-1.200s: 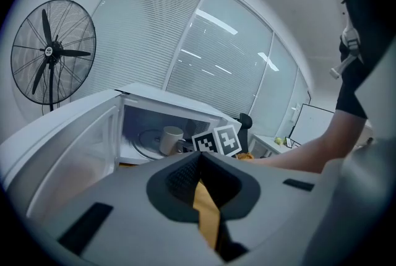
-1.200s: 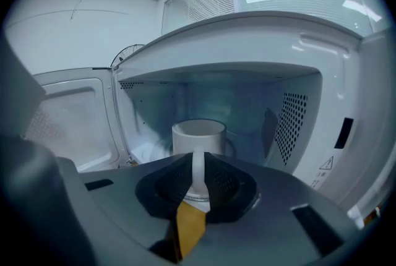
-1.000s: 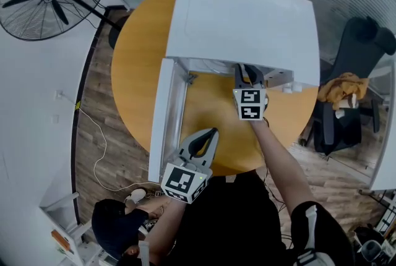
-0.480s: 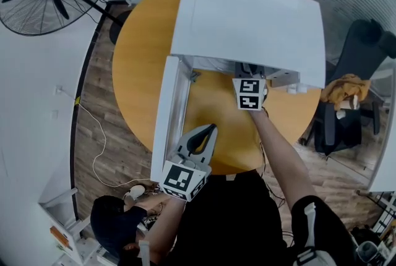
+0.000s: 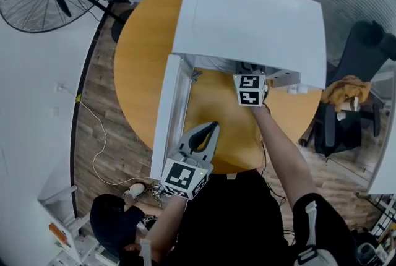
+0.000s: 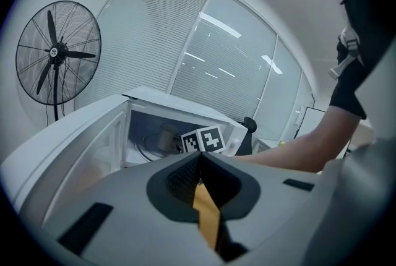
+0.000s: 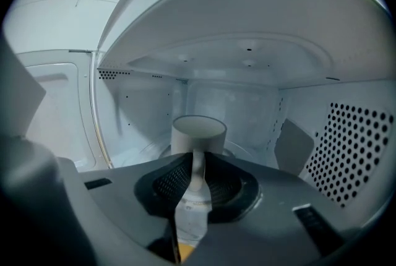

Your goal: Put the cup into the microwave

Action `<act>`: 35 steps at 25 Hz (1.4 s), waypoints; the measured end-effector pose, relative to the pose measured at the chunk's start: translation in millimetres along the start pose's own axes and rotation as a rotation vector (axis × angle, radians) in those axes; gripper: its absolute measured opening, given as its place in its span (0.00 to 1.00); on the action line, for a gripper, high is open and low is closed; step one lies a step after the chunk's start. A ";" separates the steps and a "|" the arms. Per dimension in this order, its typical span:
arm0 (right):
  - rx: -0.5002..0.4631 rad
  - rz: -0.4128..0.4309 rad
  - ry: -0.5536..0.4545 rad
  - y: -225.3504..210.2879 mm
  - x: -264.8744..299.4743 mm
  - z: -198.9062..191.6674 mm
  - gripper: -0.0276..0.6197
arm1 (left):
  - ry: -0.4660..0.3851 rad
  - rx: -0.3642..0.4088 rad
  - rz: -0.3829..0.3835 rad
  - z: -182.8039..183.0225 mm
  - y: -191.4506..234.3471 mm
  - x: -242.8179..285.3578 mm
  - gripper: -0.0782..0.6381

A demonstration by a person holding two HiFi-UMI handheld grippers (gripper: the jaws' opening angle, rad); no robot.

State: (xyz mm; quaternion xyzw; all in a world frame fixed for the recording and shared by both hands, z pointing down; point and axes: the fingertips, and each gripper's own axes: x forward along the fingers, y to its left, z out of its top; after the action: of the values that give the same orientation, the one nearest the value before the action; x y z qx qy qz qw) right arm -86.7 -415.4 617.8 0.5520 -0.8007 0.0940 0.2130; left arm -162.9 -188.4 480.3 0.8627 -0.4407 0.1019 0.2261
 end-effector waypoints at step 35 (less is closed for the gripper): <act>-0.061 0.267 -0.055 -0.5 -175.0 -13.9 0.30 | -0.128 -0.036 0.172 -6.2 -106.9 -4.6 0.10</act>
State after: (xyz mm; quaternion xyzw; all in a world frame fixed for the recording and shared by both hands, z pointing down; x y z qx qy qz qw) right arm -30.5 -262.5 552.3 0.4362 -0.8749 0.0820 0.1935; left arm -79.2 -127.7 451.9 0.8223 -0.5284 0.0576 0.2032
